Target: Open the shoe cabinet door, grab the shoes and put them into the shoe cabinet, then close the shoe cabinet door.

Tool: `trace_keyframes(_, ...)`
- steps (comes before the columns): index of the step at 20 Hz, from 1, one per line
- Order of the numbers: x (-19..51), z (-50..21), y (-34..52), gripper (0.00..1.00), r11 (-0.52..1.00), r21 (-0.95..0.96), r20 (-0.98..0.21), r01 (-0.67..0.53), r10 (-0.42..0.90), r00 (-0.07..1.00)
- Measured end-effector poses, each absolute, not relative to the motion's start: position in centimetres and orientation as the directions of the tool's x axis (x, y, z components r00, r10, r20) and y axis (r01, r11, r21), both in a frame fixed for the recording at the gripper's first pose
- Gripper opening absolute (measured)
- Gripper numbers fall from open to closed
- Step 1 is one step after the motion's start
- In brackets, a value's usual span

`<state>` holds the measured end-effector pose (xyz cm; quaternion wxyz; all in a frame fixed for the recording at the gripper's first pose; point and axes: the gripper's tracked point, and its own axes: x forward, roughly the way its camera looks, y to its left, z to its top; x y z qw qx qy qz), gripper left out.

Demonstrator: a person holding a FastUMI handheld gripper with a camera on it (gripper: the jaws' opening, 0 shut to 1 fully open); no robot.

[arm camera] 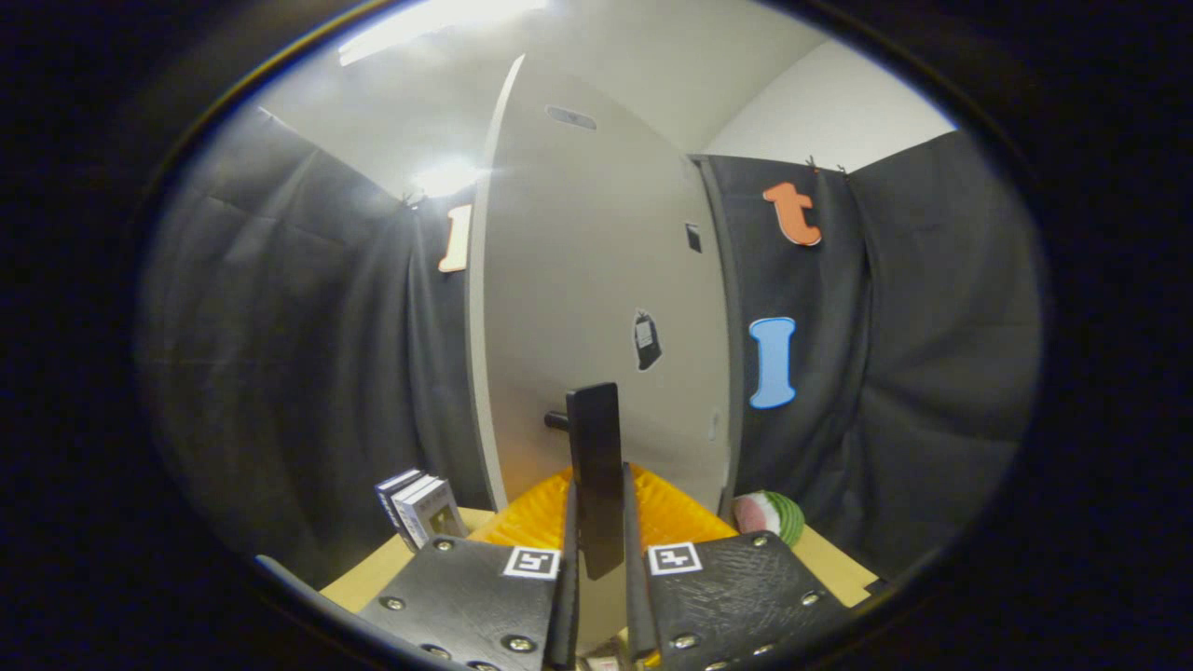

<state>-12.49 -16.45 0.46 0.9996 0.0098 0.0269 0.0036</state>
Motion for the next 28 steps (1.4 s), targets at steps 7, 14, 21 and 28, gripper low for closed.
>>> trace_keyframes(7,-15.4,1.5,-21.9,0.20,0.999,0.008,-0.042,0.050,-0.050,0.998)
trace_keyframes(14,-18.3,2.2,-26.4,0.20,0.992,-0.017,-0.024,0.128,-0.129,0.991)
trace_keyframes(21,-20.1,2.4,-31.5,0.01,0.974,-0.011,-0.020,0.228,-0.228,0.973)
trace_keyframes(28,-20.8,1.1,-31.7,0.02,0.973,-0.037,-0.038,0.229,-0.231,0.972)
